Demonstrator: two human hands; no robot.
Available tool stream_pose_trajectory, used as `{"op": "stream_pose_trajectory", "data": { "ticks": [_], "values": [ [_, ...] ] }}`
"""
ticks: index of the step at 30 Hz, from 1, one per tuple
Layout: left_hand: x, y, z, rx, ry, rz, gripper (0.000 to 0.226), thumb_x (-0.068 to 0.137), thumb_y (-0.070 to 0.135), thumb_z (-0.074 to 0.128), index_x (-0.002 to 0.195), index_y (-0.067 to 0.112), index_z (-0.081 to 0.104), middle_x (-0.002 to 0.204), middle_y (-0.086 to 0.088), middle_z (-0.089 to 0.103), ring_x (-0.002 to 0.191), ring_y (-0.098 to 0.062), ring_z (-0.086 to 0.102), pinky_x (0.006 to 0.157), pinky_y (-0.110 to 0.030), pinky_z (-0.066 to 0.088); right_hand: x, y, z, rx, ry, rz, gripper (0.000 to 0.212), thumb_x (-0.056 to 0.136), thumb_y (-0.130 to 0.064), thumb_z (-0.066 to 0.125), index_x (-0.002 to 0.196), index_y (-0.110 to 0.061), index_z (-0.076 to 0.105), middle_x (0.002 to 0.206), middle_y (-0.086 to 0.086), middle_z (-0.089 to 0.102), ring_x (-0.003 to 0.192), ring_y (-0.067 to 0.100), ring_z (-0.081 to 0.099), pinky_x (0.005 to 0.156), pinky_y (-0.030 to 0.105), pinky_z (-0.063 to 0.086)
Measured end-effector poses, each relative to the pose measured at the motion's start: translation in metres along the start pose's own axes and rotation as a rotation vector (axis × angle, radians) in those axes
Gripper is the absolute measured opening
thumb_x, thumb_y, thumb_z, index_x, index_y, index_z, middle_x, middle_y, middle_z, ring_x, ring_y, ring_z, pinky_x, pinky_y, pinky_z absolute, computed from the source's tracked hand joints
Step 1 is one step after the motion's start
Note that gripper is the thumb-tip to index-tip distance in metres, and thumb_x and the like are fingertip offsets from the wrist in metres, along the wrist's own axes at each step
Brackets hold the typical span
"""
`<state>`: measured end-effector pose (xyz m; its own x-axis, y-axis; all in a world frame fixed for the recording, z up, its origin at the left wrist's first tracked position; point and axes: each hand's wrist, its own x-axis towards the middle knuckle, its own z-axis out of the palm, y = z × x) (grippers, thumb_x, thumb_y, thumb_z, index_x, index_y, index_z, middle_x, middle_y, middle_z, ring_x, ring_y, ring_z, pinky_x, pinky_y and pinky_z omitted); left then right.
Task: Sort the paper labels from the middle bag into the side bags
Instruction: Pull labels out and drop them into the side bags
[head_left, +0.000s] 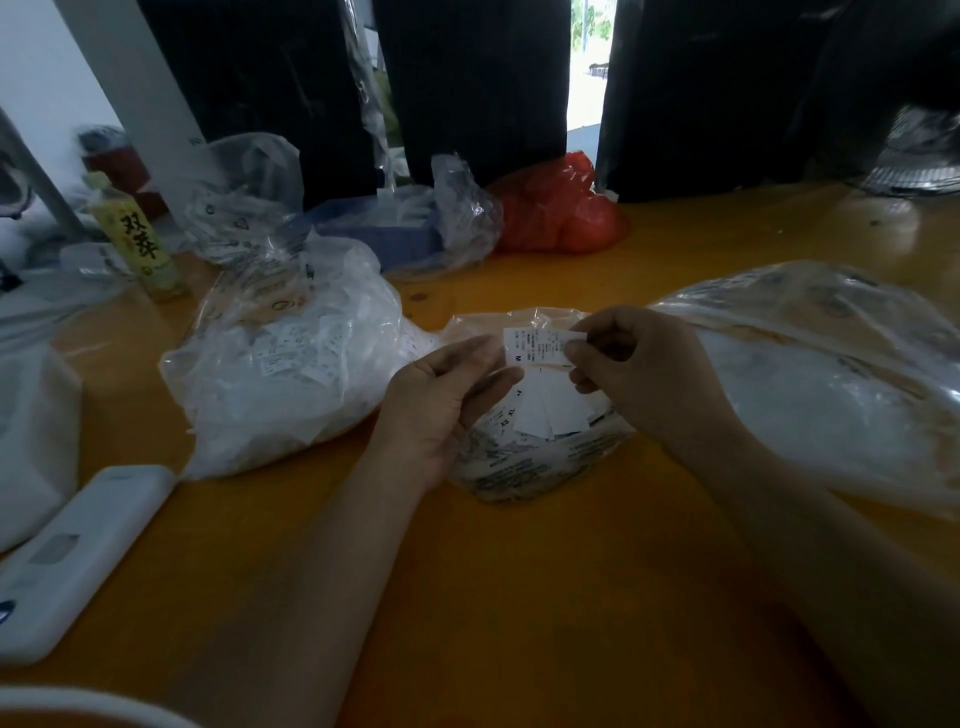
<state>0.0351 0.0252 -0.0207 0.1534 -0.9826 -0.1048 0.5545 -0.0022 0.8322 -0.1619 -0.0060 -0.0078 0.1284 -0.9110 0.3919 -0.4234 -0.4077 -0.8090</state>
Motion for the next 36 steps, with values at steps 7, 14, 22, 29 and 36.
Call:
{"op": "stream_pose_trajectory", "data": {
  "ticks": [7, 14, 22, 29, 36],
  "values": [
    [0.0019, 0.0003, -0.0011, 0.018, 0.063, 0.032, 0.018, 0.089, 0.009, 0.079, 0.104, -0.001, 0.074, 0.101, -0.019, 0.08, 0.086, -0.024, 0.08, 0.07, -0.026, 0.064, -0.0009, 0.0008, -0.0023, -0.049, 0.009, -0.035, 0.005, 0.093, -0.025, 0.072, 0.097, -0.026, 0.069, 0.074, -0.01, 0.073, 0.067, 0.0, 0.07, 0.063, 0.02, 0.056],
    [0.0017, -0.0014, -0.0009, 0.085, 0.031, 0.074, 0.034, 0.076, 0.02, 0.083, 0.104, 0.003, 0.073, 0.1, -0.016, 0.081, 0.089, -0.024, 0.08, 0.07, -0.024, 0.063, -0.0018, -0.0006, -0.0006, -0.104, -0.016, -0.069, 0.008, 0.093, -0.023, 0.072, 0.093, -0.028, 0.066, 0.074, -0.013, 0.072, 0.068, 0.0, 0.069, 0.066, 0.017, 0.058],
    [0.0037, -0.0016, -0.0042, 0.097, 0.036, 0.07, 0.027, 0.082, 0.015, 0.081, 0.106, 0.005, 0.076, 0.101, -0.015, 0.081, 0.09, -0.024, 0.08, 0.07, -0.024, 0.062, -0.0017, -0.0031, -0.0045, 0.004, -0.062, -0.01, 0.008, 0.093, -0.024, 0.072, 0.101, -0.021, 0.069, 0.078, -0.008, 0.074, 0.068, 0.001, 0.071, 0.055, 0.009, 0.049],
    [0.0009, -0.0013, -0.0008, 0.139, 0.037, 0.072, 0.024, 0.083, 0.016, 0.08, 0.105, 0.006, 0.076, 0.098, -0.014, 0.081, 0.09, -0.026, 0.08, 0.068, -0.023, 0.062, -0.0014, -0.0043, -0.0063, 0.098, -0.087, 0.028, 0.005, 0.093, -0.021, 0.072, 0.096, -0.022, 0.069, 0.077, -0.006, 0.074, 0.065, 0.003, 0.071, 0.058, 0.008, 0.05],
    [0.0006, 0.0, -0.0001, 0.147, 0.065, 0.067, 0.021, 0.093, 0.015, 0.075, 0.111, 0.004, 0.074, 0.099, -0.013, 0.081, 0.091, -0.026, 0.08, 0.066, -0.022, 0.062, -0.0014, -0.0036, -0.0053, 0.121, -0.092, 0.025, 0.008, 0.092, -0.021, 0.072, 0.092, -0.027, 0.068, 0.075, -0.007, 0.074, 0.066, 0.005, 0.071, 0.06, 0.01, 0.051]
  ]
}}
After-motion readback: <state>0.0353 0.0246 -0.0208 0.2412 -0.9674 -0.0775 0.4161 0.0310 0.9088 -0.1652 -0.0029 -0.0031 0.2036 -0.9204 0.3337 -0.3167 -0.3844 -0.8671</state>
